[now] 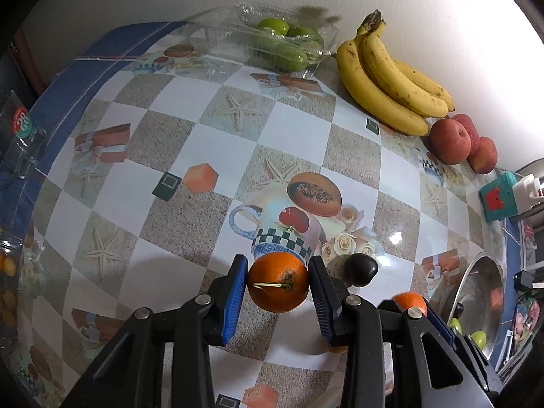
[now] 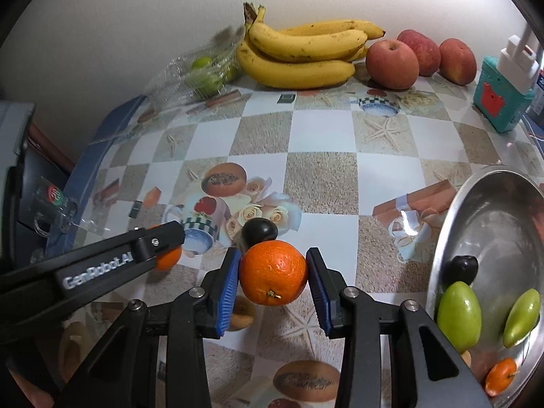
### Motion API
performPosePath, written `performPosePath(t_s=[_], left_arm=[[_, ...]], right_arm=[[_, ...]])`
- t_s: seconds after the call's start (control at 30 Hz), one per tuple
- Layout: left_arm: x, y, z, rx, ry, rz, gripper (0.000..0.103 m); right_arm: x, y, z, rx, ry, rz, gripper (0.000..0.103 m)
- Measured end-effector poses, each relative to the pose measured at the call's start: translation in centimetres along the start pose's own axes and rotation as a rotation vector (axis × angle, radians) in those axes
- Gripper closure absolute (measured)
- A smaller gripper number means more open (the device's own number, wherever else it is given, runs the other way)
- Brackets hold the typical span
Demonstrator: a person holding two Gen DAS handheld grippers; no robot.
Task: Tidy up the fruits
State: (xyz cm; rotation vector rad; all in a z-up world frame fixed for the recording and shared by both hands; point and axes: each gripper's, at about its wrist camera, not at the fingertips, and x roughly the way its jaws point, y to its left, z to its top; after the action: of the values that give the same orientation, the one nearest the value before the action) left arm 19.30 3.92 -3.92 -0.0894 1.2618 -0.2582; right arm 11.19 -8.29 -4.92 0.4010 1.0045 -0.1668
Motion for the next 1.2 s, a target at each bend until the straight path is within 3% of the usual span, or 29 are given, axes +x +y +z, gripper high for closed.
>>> performPosePath(t_s=[0.7, 1.2], left_arm=[[-2.2, -0.1, -0.1, -0.021, -0.038, 0.0, 0.063], [-2.3, -4.9, -1.3, 0.081, -0.022, -0.021, 0.063]], right_arm=[[-4.7, -2.3, 0.1, 0.107, -0.063, -0.038, 0.062], [-6.5, -8.2, 1.1, 0.234, -0.054, -0.154, 0.062]])
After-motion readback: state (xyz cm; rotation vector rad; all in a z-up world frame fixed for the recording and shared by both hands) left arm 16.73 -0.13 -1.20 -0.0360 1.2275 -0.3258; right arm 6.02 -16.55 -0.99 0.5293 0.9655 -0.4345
